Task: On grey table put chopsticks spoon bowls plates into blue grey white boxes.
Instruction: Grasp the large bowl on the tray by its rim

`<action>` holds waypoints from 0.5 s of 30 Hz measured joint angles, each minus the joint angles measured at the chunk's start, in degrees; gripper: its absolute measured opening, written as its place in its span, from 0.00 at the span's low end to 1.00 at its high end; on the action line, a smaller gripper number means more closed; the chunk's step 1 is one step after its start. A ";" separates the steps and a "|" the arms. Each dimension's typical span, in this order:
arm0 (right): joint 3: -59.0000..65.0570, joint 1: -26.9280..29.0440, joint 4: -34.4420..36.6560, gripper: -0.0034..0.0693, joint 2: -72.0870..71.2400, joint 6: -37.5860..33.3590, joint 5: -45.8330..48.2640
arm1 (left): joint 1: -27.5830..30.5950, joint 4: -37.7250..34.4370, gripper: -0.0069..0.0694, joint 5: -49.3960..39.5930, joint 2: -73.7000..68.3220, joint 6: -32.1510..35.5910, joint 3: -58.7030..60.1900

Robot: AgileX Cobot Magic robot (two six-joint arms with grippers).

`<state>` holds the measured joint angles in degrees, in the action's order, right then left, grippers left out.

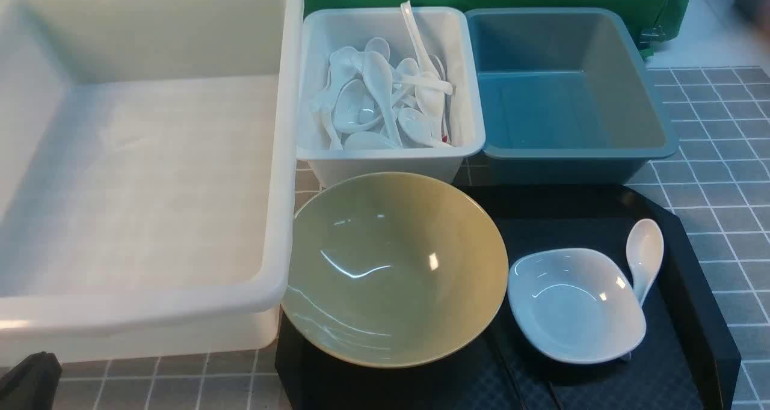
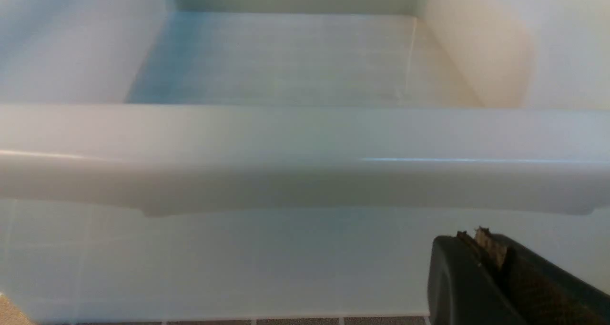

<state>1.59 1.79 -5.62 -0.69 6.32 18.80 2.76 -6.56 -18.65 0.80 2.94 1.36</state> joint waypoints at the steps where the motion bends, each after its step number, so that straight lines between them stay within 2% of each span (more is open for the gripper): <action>1: 0.00 0.00 0.00 0.21 0.00 0.00 0.00 | 0.00 0.00 0.08 0.00 0.00 0.00 0.00; 15: 0.00 0.00 0.00 0.23 0.00 0.00 0.00 | 0.00 0.00 0.08 0.00 0.00 0.00 0.00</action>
<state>1.59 1.79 -5.62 -0.69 6.32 18.80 2.76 -6.56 -18.65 0.80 2.94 1.36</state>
